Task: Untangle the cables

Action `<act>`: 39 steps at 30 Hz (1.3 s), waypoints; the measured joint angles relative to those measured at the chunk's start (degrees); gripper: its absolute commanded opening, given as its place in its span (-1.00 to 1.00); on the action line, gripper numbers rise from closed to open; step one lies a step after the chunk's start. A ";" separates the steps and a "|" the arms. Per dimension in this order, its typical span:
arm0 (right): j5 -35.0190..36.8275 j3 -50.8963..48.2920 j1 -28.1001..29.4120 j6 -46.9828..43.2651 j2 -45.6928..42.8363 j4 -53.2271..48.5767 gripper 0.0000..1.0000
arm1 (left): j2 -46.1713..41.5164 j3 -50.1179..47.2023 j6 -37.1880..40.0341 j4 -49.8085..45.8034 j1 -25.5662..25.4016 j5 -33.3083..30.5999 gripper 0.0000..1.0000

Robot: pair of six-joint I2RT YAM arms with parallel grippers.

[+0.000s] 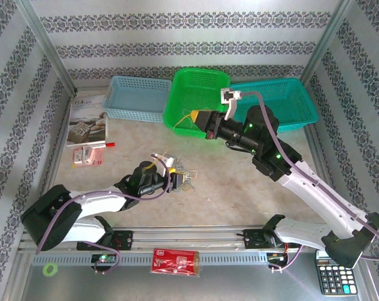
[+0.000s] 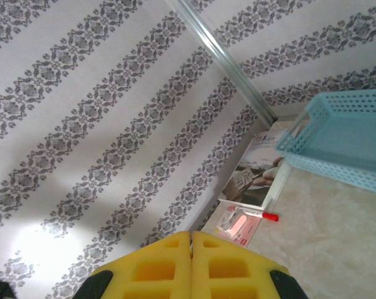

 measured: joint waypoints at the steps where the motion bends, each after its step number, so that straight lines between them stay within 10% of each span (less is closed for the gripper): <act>1: 0.00 0.09 -0.55 -0.02 0.04 -0.20 -1.00 | -1.25 0.00 -0.17 -0.02 0.00 -0.22 0.37; 8: 0.35 0.83 -7.85 -0.70 0.07 -1.66 -1.00 | -10.64 0.00 -2.32 -1.68 -0.02 -1.36 1.00; 25: 13.42 0.85 -41.62 -2.60 6.99 1.22 -1.00 | -19.96 0.02 -5.62 -12.46 0.00 -8.46 1.00; 37: 16.83 2.95 -45.48 -3.58 24.26 6.21 -1.00 | -20.15 1.25 -6.84 -14.67 0.00 -10.36 1.00; 39: 16.72 4.22 -45.48 -4.39 27.12 6.36 -0.68 | -20.13 1.42 -6.86 -14.86 0.00 -10.40 1.00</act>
